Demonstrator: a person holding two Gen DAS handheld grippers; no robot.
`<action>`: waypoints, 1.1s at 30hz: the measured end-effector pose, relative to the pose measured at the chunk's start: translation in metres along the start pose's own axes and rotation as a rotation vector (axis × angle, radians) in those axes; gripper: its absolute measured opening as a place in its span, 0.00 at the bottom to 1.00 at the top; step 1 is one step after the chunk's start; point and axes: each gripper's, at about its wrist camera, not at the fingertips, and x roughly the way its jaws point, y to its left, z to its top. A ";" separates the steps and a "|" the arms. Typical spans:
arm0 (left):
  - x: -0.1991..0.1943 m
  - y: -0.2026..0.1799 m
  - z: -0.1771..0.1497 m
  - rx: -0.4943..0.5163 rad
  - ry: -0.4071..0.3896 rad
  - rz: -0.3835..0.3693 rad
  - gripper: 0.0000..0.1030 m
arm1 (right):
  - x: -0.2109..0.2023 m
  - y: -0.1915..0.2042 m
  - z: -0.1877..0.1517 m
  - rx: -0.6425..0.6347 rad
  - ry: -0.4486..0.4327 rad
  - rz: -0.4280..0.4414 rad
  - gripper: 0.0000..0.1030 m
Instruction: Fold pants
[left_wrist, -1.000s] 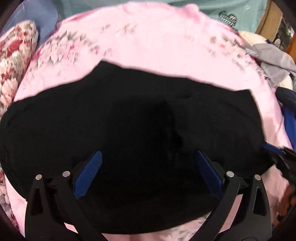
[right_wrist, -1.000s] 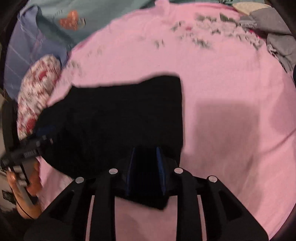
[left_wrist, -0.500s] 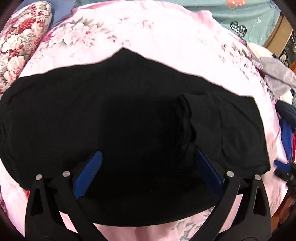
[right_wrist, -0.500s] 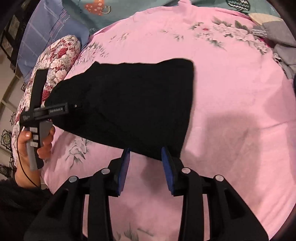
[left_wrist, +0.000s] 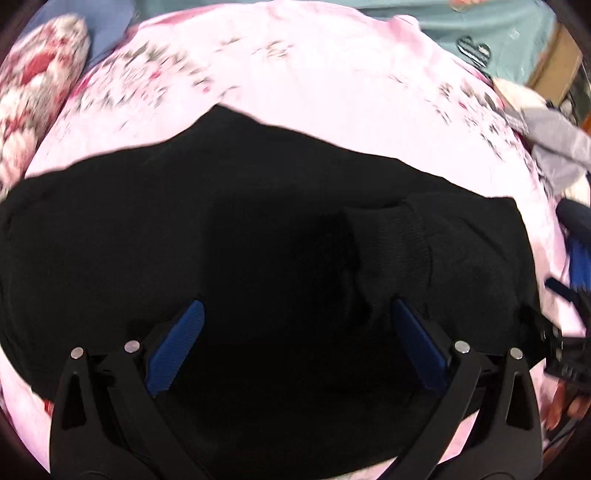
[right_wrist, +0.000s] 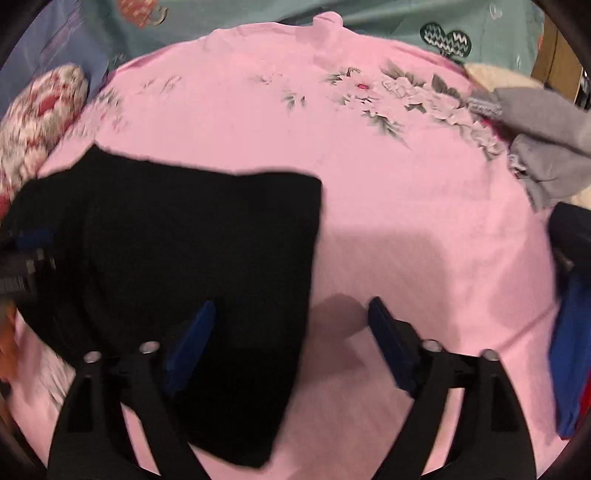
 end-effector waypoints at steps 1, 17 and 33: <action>-0.003 0.002 0.000 -0.020 0.005 0.000 0.98 | -0.009 -0.002 -0.008 0.004 -0.006 -0.010 0.88; -0.034 0.031 -0.021 -0.035 -0.046 -0.022 0.98 | -0.044 0.018 -0.030 0.053 -0.080 0.114 0.65; -0.089 0.251 -0.061 -0.566 -0.135 0.043 0.97 | -0.036 0.009 -0.029 0.172 -0.082 0.094 0.79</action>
